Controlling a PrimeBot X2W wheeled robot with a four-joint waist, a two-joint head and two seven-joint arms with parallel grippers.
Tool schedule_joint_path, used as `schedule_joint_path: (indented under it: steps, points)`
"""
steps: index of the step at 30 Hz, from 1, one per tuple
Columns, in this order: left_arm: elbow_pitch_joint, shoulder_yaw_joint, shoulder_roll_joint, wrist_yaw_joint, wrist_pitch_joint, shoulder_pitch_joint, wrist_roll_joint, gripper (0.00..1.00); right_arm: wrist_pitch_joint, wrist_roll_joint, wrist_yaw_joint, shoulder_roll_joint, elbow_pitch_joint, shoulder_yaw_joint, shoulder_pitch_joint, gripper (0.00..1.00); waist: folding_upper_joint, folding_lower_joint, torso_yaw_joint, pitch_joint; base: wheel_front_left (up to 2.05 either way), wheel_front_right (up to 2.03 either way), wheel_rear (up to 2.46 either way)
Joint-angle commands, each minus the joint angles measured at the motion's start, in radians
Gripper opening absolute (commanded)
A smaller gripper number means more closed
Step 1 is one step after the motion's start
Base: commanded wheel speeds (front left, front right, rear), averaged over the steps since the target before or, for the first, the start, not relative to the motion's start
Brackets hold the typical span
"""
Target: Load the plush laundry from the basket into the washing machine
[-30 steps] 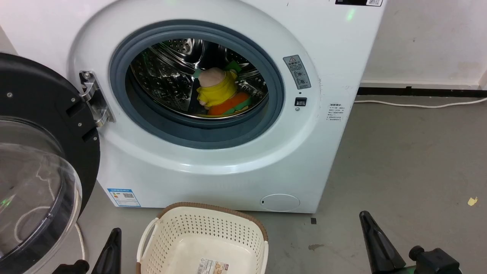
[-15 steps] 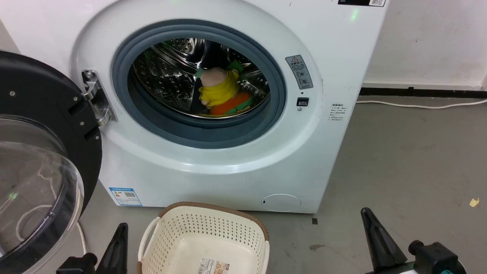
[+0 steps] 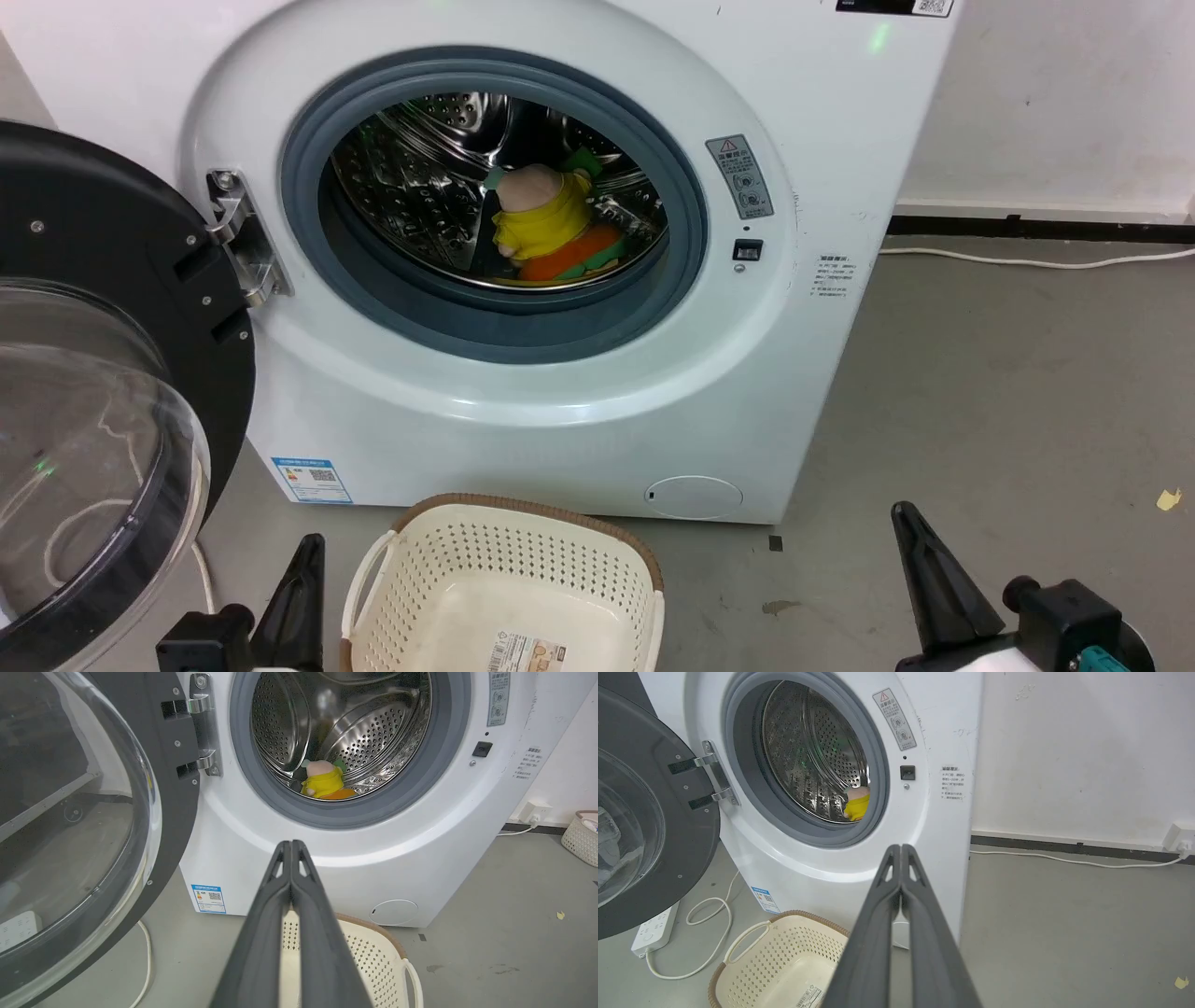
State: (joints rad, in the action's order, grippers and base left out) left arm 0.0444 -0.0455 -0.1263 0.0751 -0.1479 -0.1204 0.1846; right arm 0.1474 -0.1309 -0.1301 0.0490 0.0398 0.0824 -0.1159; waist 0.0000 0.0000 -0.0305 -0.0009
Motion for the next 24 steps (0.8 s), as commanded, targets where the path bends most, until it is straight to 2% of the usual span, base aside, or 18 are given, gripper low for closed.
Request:
schedule_joint_path:
  steps: [1, 24]
  points:
    - [-0.005, 0.003, 0.007, -0.006, 0.008, 0.018, -0.010, 0.00, -0.007, 0.011, 0.000, 0.001, -0.005, -0.005, 0.017, 0.00, 0.0000, 0.0000, 0.001, 0.000, 0.00, 0.00, 0.00]
    - [-0.017, 0.016, 0.029, -0.028, 0.053, 0.051, -0.066, 0.00, -0.052, 0.049, 0.000, 0.001, -0.016, -0.030, 0.049, 0.00, 0.0000, 0.0000, 0.010, 0.000, 0.00, 0.00, 0.00]
